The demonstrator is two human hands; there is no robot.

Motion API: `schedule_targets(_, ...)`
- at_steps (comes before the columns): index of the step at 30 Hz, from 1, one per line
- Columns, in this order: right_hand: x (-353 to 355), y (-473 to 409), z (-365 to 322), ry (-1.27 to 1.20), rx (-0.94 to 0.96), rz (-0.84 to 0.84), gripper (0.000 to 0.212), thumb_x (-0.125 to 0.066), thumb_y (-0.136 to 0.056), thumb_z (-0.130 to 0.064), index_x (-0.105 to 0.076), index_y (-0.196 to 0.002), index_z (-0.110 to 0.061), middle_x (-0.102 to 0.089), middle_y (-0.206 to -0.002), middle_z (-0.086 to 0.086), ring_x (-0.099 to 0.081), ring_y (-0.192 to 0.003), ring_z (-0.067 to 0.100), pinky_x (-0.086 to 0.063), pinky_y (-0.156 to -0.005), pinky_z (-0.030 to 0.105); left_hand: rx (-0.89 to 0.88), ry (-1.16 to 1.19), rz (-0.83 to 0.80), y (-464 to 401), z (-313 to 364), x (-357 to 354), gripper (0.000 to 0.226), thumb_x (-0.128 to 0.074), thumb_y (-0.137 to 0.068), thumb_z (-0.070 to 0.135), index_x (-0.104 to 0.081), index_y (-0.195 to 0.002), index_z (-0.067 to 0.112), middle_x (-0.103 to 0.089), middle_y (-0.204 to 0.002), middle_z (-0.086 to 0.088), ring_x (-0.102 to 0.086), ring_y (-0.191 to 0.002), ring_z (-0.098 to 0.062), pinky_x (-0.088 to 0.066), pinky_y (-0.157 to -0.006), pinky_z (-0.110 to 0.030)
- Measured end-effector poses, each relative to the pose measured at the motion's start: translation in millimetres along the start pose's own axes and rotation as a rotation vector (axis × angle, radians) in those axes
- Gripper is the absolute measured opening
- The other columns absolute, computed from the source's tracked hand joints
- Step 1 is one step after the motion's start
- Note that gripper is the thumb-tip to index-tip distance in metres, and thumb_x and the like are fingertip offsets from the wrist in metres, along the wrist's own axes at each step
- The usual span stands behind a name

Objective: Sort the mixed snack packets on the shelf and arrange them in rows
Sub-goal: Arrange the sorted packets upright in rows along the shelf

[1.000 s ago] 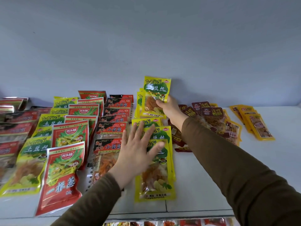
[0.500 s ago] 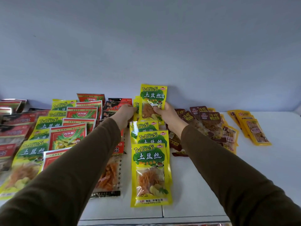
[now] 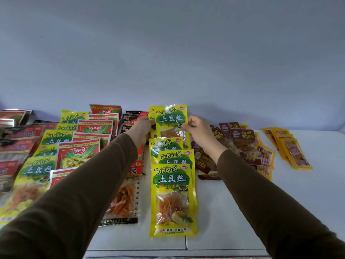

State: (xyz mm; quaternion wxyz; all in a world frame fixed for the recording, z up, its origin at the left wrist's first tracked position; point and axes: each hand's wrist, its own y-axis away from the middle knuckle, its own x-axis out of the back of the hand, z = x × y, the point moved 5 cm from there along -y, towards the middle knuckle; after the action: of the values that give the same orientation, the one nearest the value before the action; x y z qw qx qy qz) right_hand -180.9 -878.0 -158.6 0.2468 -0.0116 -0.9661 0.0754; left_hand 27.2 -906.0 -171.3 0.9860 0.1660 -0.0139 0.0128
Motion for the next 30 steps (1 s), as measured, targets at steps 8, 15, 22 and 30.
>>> schedule_targets(8, -10, 13, 10, 0.097, -0.218, -0.27, 0.015, -0.06, -0.099, -0.034, -0.071, -0.098, -0.025, -0.076, -0.086, 0.0, -0.072, -0.068, 0.015, -0.052, -0.055, 0.028, 0.083, 0.204, -0.062, 3, 0, -6, 0.043, -0.033, -0.112, 0.036, -0.069, -0.119, 0.013, -0.078, -0.109, -0.011, -0.076, -0.095, -0.028, -0.062, -0.075, -0.042)
schedule_targets(15, -9, -3, 4, 0.007, -0.201, 0.008, 0.049, -0.062, -0.098, -0.041, -0.049, -0.135, -0.011, -0.057, -0.117, -0.004, -0.059, -0.109, 0.019, -0.048, -0.093, 0.037, -0.064, 0.031, -0.179, 3, -2, -11, 0.026, -0.052, -0.105, 0.005, -0.059, -0.13, 0.007, -0.073, -0.12, -0.016, -0.076, -0.084, -0.021, -0.063, -0.066, -0.036)
schedule_targets(22, -52, 4, 11, -0.615, -0.462, -0.148, 0.031, -0.065, -0.099, -0.018, -0.062, -0.128, -0.01, -0.072, -0.119, 0.015, -0.073, -0.099, 0.031, -0.062, -0.076, 0.041, -0.089, -0.035, -0.086, 1, -3, -17, 0.034, -0.056, -0.103, 0.003, -0.048, -0.136, 0.006, -0.069, -0.125, -0.019, -0.074, -0.097, -0.03, -0.062, -0.068, -0.04)
schedule_targets(30, -53, -2, 20, -0.63, -0.515, -0.156, 0.011, -0.065, -0.099, -0.017, -0.069, -0.109, -0.015, -0.075, -0.103, 0.008, -0.075, -0.069, 0.02, -0.057, -0.053, 0.03, -0.619, -0.788, 0.111, 103, 22, 2, 0.067, -0.057, -0.1, 0.045, -0.032, -0.158, 0.022, -0.037, -0.159, -0.003, -0.032, -0.147, -0.023, -0.03, -0.121, -0.046)
